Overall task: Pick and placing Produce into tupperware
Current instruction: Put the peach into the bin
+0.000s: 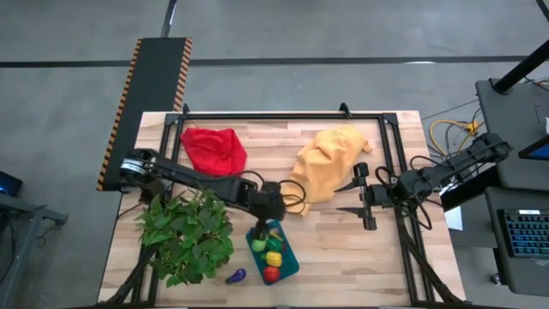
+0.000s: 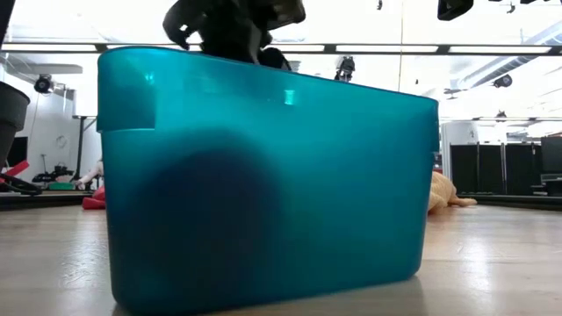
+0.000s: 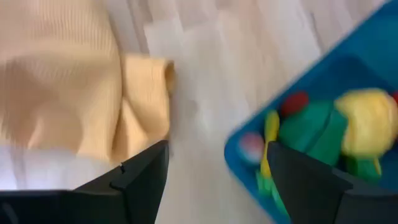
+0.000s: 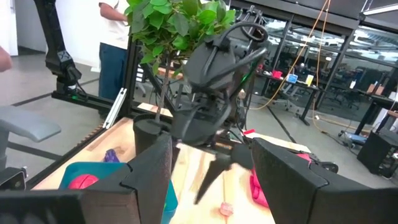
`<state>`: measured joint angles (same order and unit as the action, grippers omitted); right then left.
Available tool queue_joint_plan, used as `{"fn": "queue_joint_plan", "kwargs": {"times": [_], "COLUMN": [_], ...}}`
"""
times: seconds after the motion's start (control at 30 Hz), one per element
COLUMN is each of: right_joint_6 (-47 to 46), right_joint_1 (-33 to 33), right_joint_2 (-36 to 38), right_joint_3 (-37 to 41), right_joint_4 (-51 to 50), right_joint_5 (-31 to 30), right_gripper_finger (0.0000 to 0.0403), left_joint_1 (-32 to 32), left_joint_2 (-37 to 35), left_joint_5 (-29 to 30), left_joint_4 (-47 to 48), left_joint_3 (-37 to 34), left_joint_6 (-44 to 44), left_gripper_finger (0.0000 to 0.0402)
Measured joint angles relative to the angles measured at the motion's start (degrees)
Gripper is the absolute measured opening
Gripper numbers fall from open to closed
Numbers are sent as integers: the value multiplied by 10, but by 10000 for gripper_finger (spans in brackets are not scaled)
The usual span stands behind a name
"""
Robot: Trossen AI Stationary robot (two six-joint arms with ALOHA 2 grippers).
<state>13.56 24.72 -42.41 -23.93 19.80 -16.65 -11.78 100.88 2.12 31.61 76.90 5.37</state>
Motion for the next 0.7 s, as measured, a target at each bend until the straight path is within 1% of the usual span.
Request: {"fn": "queue_joint_plan", "kwargs": {"times": [0.13, 0.2, 0.33, 0.57, 0.7], "right_joint_6": [0, 0, 0, 1, 0], "right_joint_1": [0, 0, 0, 0, 0], "right_joint_2": [0, 0, 0, 0, 0], "right_joint_3": [0, 0, 0, 0, 0], "right_joint_4": [-1, -1, -1, -1, -1], "right_joint_5": [0, 0, 0, 0, 0], "right_gripper_finger": [215, 215, 215, 215, 215], "left_joint_1": [11, 18, 41, 86, 104], "left_joint_2": [-10, -11, -12, -12, -12], "left_joint_5": [-1, 17, 56, 57, 57], "left_joint_4": [47, 73, 87, 128, 124], "left_joint_3": [-5, -10, -22, -26, -59], "left_joint_6": [-9, -23, -34, -31, -33], "left_gripper_finger": [256, 256, 256, 256, 256]}}
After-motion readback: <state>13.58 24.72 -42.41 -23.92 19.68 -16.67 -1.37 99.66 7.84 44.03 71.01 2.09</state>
